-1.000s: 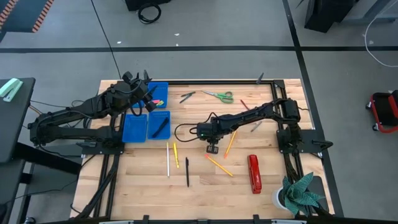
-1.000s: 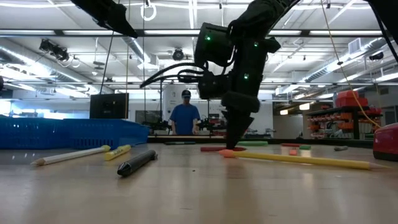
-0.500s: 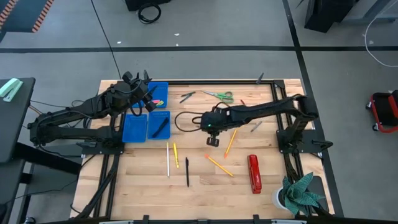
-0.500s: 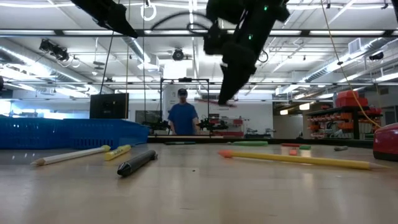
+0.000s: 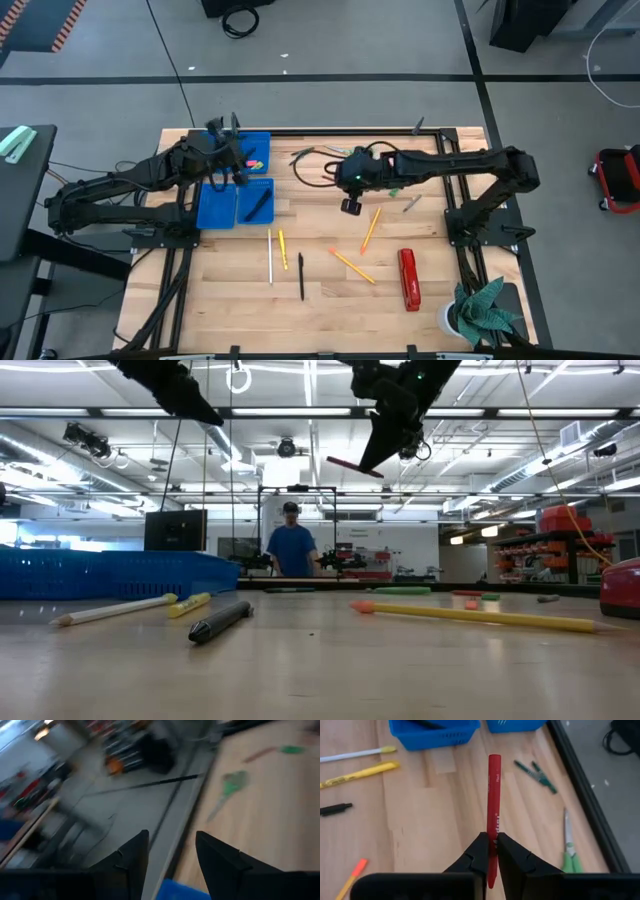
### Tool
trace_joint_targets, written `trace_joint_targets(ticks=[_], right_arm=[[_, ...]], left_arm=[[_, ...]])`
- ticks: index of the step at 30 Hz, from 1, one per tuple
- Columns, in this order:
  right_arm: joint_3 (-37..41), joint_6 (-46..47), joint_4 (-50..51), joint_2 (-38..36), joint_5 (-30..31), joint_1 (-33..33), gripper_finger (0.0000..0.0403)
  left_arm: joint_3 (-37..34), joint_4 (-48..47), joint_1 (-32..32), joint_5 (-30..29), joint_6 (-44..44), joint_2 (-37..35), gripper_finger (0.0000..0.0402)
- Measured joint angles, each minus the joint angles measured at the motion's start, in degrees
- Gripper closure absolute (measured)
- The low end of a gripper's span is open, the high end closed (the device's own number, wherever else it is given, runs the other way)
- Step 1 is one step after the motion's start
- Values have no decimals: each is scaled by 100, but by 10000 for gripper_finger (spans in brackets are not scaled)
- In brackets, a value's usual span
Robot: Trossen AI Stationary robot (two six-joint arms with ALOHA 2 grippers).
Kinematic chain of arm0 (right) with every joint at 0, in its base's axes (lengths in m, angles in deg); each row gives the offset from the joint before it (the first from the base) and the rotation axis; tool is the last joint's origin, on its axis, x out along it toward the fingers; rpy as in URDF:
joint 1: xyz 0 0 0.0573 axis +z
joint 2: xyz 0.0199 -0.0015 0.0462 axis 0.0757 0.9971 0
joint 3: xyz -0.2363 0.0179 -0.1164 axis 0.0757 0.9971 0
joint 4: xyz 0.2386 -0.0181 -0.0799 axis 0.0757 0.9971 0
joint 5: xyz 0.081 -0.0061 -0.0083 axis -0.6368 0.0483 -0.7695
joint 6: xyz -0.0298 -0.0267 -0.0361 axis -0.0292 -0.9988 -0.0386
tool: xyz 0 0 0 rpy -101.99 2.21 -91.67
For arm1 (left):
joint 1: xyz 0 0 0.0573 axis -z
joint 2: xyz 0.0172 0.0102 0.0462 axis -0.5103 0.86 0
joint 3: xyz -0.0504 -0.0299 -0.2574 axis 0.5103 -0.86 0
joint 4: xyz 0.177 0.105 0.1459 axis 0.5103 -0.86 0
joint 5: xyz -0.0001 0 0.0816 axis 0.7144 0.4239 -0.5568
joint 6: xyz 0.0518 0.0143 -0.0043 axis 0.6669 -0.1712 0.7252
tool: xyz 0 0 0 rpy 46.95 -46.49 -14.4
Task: Sort crayons/erasers/pens/pencils in bins
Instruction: Put the red crayon into the top left blue bin
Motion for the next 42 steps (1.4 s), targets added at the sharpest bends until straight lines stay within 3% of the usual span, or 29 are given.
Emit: trace_joint_targets(ticks=[6, 13, 17, 26, 33, 42], right_arm=[[-4, -303, -281, -201, -2, -44, 364], [-4, -555, -637, -446, -35, -27, 365], [-5, -781, -1131, -537, -68, -27, 365], [-7, -1286, -1968, -535, -460, -27, 365], [-7, -1657, -2195, -528, -519, -28, 365], [-7, -1701, -2257, -526, -582, -31, 365]], left_arm=[[-718, 2100, -329, 1896, 456, 8, 230], [-1670, 4428, -1432, 4571, -459, 183, 230], [-1995, 6011, -1894, 5550, -1296, 747, 230], [-1966, 8425, -1846, 6039, -2286, 2470, 230], [-1244, 8471, -1591, 6391, -3119, 3341, 227], [-733, 8509, -1142, 6405, -3127, 4035, 195]])
